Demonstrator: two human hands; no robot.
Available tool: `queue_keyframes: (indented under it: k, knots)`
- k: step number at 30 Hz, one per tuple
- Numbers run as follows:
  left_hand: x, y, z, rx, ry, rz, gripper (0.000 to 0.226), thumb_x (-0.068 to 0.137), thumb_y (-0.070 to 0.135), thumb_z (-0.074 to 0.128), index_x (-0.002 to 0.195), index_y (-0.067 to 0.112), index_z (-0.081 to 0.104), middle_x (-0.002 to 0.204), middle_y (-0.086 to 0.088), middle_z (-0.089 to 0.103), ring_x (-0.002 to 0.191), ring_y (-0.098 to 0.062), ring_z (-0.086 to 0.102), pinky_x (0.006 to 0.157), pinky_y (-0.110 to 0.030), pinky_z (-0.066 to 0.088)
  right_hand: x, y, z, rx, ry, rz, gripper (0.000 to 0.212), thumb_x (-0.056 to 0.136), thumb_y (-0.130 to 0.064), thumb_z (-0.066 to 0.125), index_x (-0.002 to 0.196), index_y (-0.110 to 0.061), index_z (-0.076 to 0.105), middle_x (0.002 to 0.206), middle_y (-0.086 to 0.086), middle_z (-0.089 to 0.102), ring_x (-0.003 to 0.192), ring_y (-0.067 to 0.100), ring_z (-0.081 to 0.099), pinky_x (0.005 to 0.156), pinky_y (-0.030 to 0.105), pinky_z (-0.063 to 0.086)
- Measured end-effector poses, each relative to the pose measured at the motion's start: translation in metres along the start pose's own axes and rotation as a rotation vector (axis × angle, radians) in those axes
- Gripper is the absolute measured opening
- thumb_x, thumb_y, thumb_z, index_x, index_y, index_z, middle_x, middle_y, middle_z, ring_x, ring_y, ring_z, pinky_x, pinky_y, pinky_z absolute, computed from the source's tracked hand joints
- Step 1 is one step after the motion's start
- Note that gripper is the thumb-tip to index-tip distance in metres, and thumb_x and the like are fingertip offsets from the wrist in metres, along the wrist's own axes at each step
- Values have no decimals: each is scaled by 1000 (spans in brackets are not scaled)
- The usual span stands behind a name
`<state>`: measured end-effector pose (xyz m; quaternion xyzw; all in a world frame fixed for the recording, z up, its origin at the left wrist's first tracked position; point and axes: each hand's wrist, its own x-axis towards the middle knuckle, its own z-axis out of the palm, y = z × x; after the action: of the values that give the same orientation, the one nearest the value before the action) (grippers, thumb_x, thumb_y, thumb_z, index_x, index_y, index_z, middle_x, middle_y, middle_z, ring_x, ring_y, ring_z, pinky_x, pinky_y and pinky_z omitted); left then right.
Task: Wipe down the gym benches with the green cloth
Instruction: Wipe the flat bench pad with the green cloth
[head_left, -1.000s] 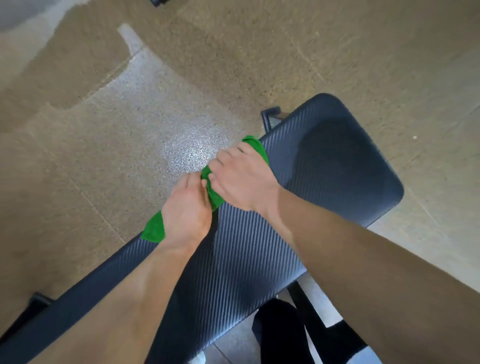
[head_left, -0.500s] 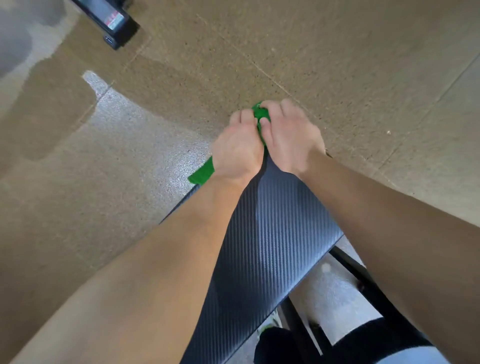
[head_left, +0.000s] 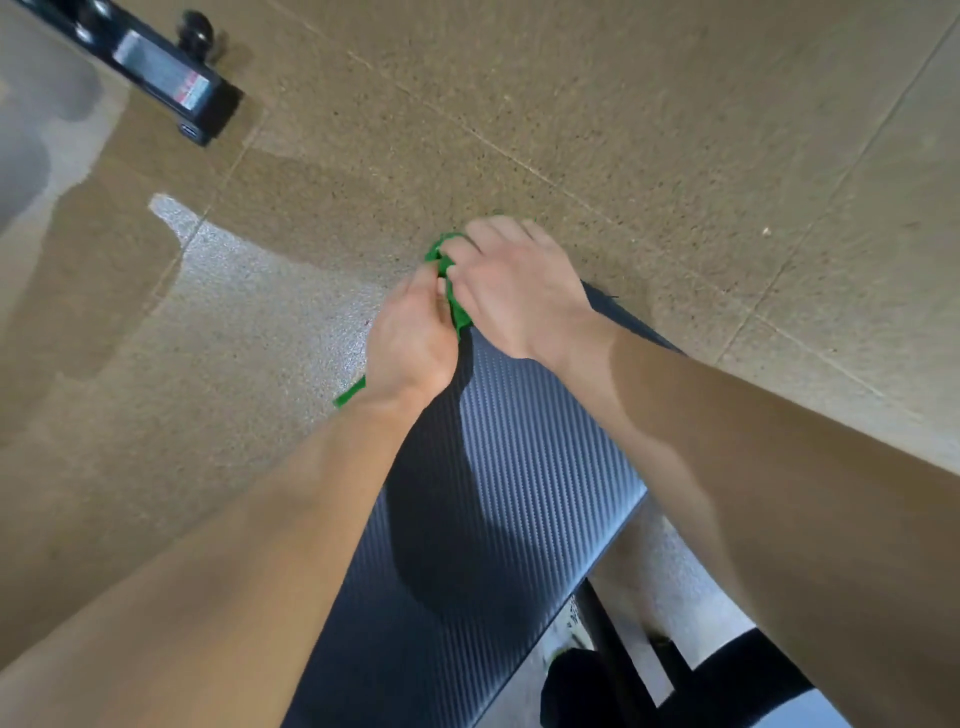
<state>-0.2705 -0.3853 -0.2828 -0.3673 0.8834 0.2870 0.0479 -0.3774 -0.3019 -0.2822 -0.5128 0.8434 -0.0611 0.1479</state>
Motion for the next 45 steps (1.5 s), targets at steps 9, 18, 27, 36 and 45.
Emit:
queue_keyframes:
  k: [9,18,27,36,45]
  knots:
    - [42,68,24,451,-41,446,29,101,25,36,115,16,59,120,-8,60,111,-33,51,84,-44,42,-80,37,4,207,34,485,33,105,-31,27,124,-12,47,123,9,57,116,29,54,87,43,46]
    - [15,109,56,474,-258,930,31,102,31,36,97,17,63,99,-6,69,95,-33,66,74,-40,46,-147,48,4,249,55,785,30,103,-27,29,107,-8,52,106,16,60,97,37,59,71,38,39]
    - [66,67,23,530,-142,588,30,101,28,33,98,17,61,109,-11,66,99,-36,60,70,-37,38,-61,22,5,170,94,609,36,105,-32,27,117,-10,53,118,13,62,104,37,62,68,40,36]
    - [-22,132,89,520,-184,786,34,89,30,33,85,17,65,87,-6,70,85,-32,63,76,-40,43,-166,34,40,742,444,1036,34,106,-26,32,132,-11,48,127,10,54,115,28,51,89,34,38]
    - [-86,70,71,401,-288,1036,59,96,19,43,154,15,30,160,-5,26,151,-28,14,122,-46,17,-192,-53,58,1117,655,1173,62,102,-14,37,158,-19,11,163,3,24,145,14,31,114,26,28]
